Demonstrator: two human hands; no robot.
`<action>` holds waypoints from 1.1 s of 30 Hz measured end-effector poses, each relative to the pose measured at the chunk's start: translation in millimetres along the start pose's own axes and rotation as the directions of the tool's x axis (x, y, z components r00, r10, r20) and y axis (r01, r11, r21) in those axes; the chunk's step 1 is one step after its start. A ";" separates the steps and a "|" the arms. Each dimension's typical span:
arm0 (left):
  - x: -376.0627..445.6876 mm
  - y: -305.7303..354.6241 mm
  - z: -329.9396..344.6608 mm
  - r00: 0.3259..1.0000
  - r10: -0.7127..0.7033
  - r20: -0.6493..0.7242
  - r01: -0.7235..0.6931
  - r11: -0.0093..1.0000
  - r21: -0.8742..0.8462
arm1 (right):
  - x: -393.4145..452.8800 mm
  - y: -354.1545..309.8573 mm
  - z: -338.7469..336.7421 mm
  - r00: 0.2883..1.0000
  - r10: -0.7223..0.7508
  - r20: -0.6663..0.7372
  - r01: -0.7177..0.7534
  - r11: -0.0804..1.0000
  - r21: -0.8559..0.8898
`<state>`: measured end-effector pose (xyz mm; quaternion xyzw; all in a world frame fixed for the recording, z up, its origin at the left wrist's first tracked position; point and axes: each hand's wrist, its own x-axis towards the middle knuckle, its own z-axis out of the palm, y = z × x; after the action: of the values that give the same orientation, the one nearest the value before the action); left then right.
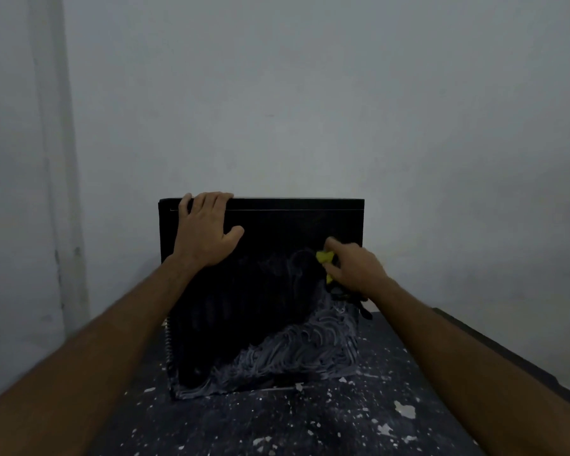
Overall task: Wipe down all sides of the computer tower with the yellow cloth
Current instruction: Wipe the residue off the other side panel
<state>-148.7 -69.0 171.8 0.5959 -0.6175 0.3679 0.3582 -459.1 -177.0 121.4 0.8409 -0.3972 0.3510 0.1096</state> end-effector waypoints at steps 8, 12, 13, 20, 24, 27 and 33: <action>-0.5 2.8 0.4 1.000 -0.002 -0.009 0.002 1.000 -0.004 | 11.5 -18.9 -1.3 0.998 -0.066 -0.014 0.065 0.997 -0.039; 0.9 3.1 -2.0 0.999 -0.034 0.017 0.034 0.999 -0.029 | 18.1 -21.2 -3.4 0.985 0.024 -0.174 -0.031 0.999 -0.034; 1.1 3.8 -2.4 0.999 -0.039 0.016 0.040 0.999 -0.037 | 16.6 -25.4 -1.8 0.986 -0.002 -0.168 -0.001 1.000 -0.023; -1.0 -9.5 -10.3 1.000 -0.006 0.010 0.008 0.989 -0.145 | 19.8 -33.1 -1.6 0.977 0.019 -0.211 -0.014 1.000 0.023; -11.8 -31.7 -20.0 0.976 -0.136 -0.171 0.112 0.983 -0.142 | 18.6 -49.9 -0.6 0.997 -0.081 0.019 0.082 0.996 -0.048; -19.7 -52.4 -26.6 0.951 -0.258 -0.171 0.231 0.959 -0.163 | 21.1 -53.6 5.6 0.984 0.064 -0.164 -0.060 0.998 0.026; -25.8 -65.1 -30.2 0.967 -0.243 -0.076 0.225 0.956 -0.190 | 18.9 -73.3 19.6 0.992 0.034 -0.119 -0.026 0.997 0.067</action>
<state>-82.7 -31.5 165.2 0.6113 -0.5547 0.2946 0.4815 -386.3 -148.8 126.9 0.8152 -0.3908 0.4155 0.1006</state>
